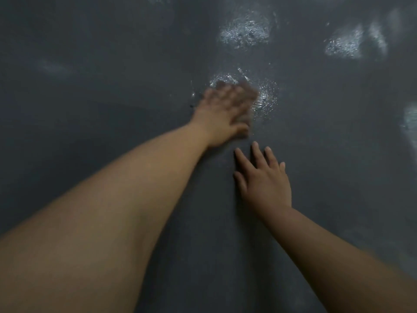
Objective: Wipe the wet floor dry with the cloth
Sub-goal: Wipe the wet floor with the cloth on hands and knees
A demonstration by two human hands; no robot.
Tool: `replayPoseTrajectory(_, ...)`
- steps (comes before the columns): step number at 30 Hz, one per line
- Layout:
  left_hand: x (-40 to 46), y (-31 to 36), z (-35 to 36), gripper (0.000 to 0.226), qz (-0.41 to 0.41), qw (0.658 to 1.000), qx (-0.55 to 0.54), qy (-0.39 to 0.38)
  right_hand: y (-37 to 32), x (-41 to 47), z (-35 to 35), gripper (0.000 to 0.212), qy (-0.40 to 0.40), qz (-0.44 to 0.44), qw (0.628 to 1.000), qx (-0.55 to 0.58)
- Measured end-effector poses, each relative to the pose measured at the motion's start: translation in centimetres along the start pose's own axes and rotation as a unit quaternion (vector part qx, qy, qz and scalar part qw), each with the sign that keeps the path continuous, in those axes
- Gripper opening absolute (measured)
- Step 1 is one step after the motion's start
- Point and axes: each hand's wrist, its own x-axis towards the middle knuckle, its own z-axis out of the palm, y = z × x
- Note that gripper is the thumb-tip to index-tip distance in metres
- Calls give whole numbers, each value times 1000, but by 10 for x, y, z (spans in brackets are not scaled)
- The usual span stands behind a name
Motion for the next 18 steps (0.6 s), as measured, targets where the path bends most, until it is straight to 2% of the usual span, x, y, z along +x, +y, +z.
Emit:
replayPoseTrajectory(2, 5, -43, -6, 67, -147, 988, -38, 18, 1, 1, -1, 56, -5, -2, 1000, 3)
replayPoseTrajectory(5, 3, -89, -13, 69, -366, 920, -139, 31, 1, 1, 1, 56, -10, -4, 1000, 2)
replayPoseTrajectory(7, 7, -93, -18, 69, -431, 887, -167, 28, 1, 0, 1, 55, -6, -8, 1000, 8)
replayPoseTrajectory(8, 11, -88, -20, 68, -441, 882, -165, 28, 0, -1, 3, 55, -4, -9, 1000, 13)
replayPoseTrajectory(10, 22, -66, -22, 66, -418, 895, -155, 30, 1, 0, 3, 55, 1, -9, 1000, 23)
replayPoseTrajectory(11, 28, -51, -23, 65, -381, 913, -144, 28, 1, 1, 5, 54, 5, -10, 1000, 29)
replayPoseTrajectory(13, 36, -11, -21, 65, -267, 958, -101, 8, 2, 2, 7, 50, 37, -14, 997, 60)
replayPoseTrajectory(15, 34, 40, -14, 63, -131, 990, -52, -16, 9, 1, 11, 47, 134, -36, 983, 120)
replayPoseTrajectory(16, 28, 65, -9, 62, -66, 997, -36, -24, 17, -1, 13, 44, 180, -49, 969, 160)
replayPoseTrajectory(18, 9, 97, 2, 61, 33, 999, -17, -31, 35, -11, 16, 35, 212, -70, 958, 180)
